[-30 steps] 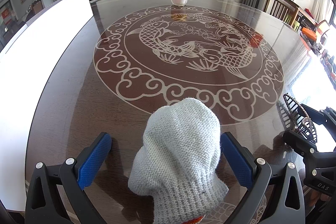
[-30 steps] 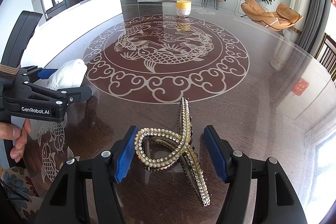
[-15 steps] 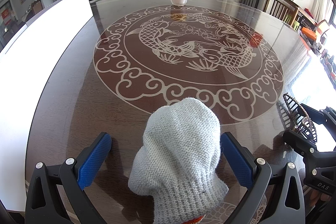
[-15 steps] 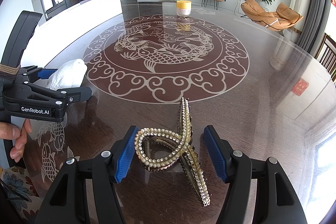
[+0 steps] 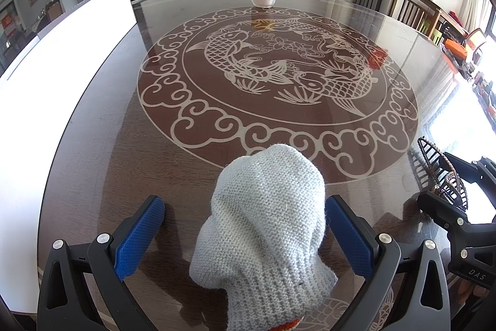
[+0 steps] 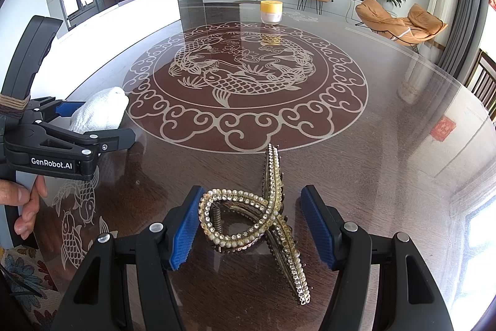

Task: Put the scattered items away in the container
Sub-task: 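Hold the glove and woven clip raised above the table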

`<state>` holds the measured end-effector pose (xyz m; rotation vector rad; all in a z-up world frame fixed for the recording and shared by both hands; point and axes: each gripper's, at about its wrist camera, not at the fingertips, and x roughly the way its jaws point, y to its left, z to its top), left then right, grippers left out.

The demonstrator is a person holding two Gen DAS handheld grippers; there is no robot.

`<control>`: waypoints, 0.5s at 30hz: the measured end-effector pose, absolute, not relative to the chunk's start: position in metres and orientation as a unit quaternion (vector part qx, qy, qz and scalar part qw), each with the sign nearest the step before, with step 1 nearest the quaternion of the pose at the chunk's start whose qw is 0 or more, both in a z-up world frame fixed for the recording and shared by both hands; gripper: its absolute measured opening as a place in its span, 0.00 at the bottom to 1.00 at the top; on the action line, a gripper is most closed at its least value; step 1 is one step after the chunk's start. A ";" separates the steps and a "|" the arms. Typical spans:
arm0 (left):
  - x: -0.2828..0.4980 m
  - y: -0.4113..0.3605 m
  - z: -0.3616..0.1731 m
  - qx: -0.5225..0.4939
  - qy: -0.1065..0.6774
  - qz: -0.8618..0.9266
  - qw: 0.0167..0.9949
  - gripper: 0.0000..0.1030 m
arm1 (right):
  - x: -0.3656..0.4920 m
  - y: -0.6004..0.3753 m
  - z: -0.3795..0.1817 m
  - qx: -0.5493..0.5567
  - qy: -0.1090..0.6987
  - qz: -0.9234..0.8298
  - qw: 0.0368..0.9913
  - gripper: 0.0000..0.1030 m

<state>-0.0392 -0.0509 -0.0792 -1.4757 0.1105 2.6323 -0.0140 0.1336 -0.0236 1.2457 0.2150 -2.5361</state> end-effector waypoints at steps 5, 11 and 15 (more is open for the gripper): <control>-0.040 -0.051 -0.079 -0.488 0.036 0.870 0.061 1.00 | -0.014 0.134 -0.024 0.434 0.075 -0.884 0.153 0.63; -0.040 -0.051 -0.080 -0.488 0.037 0.870 0.061 1.00 | -0.014 0.134 -0.024 0.434 0.075 -0.884 0.153 0.63; -0.041 -0.052 -0.080 -0.488 0.037 0.870 0.061 1.00 | -0.014 0.134 -0.024 0.434 0.075 -0.884 0.153 0.63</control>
